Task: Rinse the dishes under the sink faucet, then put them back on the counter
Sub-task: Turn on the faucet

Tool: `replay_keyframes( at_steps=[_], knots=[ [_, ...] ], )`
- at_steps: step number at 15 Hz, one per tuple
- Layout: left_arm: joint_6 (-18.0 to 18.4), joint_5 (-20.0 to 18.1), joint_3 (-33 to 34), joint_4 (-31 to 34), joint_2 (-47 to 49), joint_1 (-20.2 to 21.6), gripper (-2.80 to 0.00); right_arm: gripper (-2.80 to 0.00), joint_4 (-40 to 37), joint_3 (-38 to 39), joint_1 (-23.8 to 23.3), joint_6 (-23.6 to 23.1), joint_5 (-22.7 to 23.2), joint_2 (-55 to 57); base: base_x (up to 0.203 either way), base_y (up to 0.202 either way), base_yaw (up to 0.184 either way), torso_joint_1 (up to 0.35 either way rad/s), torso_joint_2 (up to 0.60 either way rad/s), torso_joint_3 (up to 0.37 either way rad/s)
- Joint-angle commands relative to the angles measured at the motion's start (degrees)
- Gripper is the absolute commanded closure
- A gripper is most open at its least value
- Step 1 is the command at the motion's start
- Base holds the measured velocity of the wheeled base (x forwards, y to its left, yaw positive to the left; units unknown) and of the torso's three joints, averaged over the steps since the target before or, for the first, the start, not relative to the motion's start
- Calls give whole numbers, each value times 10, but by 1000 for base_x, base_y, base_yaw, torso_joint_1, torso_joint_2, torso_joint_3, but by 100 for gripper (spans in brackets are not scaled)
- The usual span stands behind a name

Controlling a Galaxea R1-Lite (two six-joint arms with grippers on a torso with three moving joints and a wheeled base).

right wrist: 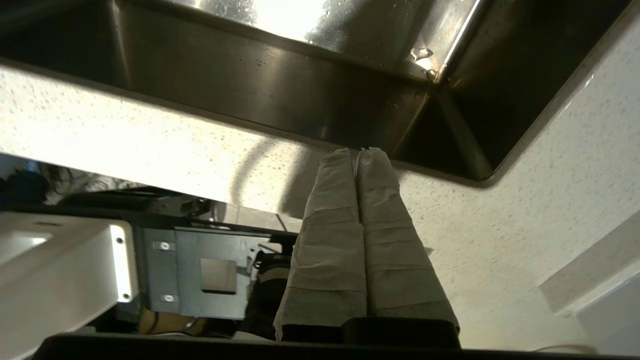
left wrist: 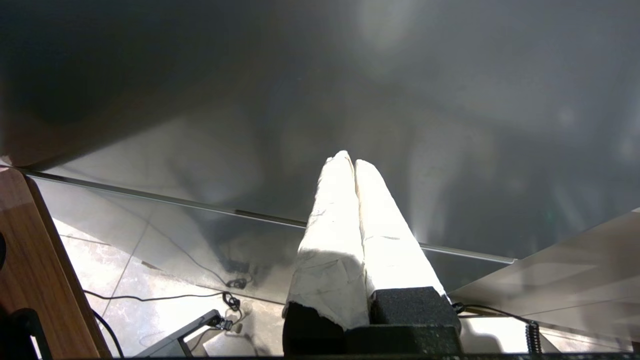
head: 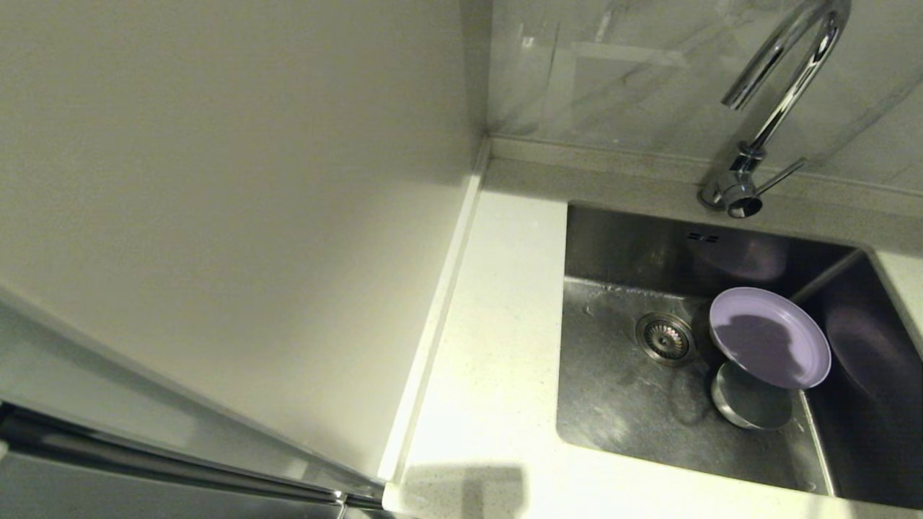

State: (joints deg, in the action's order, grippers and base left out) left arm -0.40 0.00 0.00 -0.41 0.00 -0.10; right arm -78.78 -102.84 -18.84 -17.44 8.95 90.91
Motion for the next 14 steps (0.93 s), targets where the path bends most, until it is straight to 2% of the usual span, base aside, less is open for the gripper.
replay_keyframes(
  at_steps=[1, 3, 4, 6, 8, 9, 10, 11, 13, 14],
  knots=[
    [0, 0, 2, 0, 0, 0, 0, 0, -6, 0, -18, -29, 10, 7, 0, 0, 0, 0, 0, 0],
    [0, 0, 2, 0, 0, 0, 0, 0, -7, 4, -35, -52, 36, 12, 0, 0, 0, 0, 0, 0],
    [0, 0, 2, 0, 0, 0, 0, 0, -7, 15, -44, -54, 75, 13, 0, 0, 0, 0, 0, 0],
    [0, 0, 2, 0, 0, 0, 0, 0, -8, 48, -59, -55, 120, 19, 0, 0, 0, 0, 0, 0],
    [0, 0, 2, 0, 0, 0, 0, 0, -17, 60, -73, -54, 192, 32, 0, 0, 0, 0, 0, 0],
    [0, 0, 2, 0, 0, 0, 0, 0, -16, 74, -82, -54, 215, 37, 0, 0, 0, 0, 0, 0],
    [0, 0, 2, 0, 0, 0, 0, 0, -8, 95, -90, -63, 219, 39, 0, 0, 0, 0, 0, 0],
    [0, 0, 2, 0, 0, 0, 0, 0, 8, 112, -105, -96, 213, 38, 0, 0, 0, 0, 0, 0],
    [0, 0, 2, 0, 0, 0, 0, 0, 34, 120, -133, -213, 178, 45, 0, 0, 0, 0, 0, 0],
    [0, 0, 2, 0, 0, 0, 0, 0, 40, 120, -149, -245, 173, 54, 0, 0, 0, 0, 0, 0]
  ],
)
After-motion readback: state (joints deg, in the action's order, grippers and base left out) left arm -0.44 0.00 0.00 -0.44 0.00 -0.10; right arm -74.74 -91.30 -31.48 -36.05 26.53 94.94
